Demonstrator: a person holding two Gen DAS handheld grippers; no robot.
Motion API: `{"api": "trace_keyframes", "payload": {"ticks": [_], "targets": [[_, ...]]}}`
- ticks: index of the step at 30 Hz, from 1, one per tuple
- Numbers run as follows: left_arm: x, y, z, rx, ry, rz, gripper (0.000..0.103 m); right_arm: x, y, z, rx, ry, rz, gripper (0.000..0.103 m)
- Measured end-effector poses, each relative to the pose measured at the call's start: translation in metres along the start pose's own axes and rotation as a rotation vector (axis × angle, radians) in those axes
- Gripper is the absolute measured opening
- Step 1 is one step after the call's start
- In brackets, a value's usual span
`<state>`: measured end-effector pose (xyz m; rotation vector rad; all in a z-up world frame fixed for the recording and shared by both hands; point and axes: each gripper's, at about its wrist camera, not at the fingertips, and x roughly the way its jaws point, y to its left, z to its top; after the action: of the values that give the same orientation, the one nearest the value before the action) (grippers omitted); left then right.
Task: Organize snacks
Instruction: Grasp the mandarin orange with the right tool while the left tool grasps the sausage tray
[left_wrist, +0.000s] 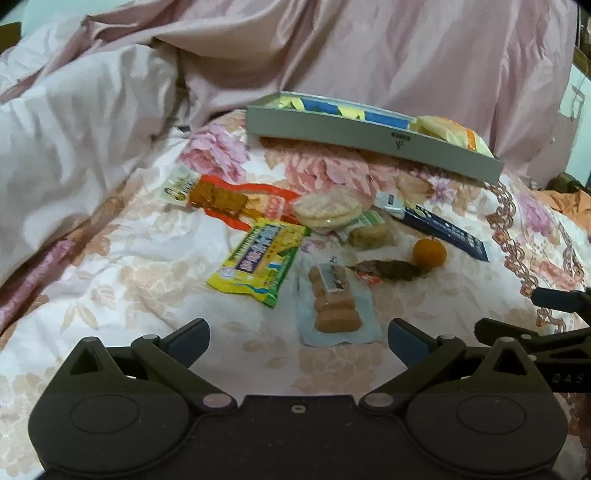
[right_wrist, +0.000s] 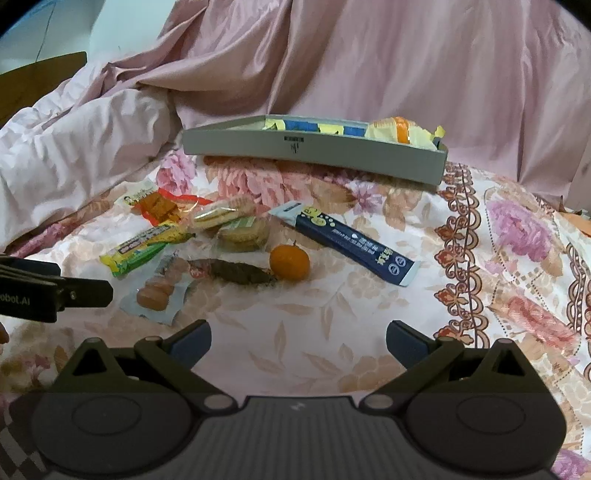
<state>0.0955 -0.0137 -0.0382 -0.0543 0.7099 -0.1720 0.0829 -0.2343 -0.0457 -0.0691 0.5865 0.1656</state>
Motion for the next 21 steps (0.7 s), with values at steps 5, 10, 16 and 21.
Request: {"api": "trace_keyframes", "payload": {"ticks": [5,10,16,21], "targets": [[0.014,-0.008,0.004,0.053,0.041,-0.044,0.102,0.008,-0.006,0.004,-0.002,-0.009,-0.052,0.103],[0.03,-0.018,0.007,0.124,0.065,-0.068,0.102,0.021,-0.017,0.014,0.003,0.006,-0.031,0.103],[0.048,-0.025,0.012,0.149,0.076,-0.085,0.102,0.045,-0.02,0.03,0.006,0.032,0.079,0.103],[0.058,-0.029,0.014,0.177,0.086,-0.069,0.102,0.071,-0.024,0.046,0.036,0.058,0.12,0.094]]}}
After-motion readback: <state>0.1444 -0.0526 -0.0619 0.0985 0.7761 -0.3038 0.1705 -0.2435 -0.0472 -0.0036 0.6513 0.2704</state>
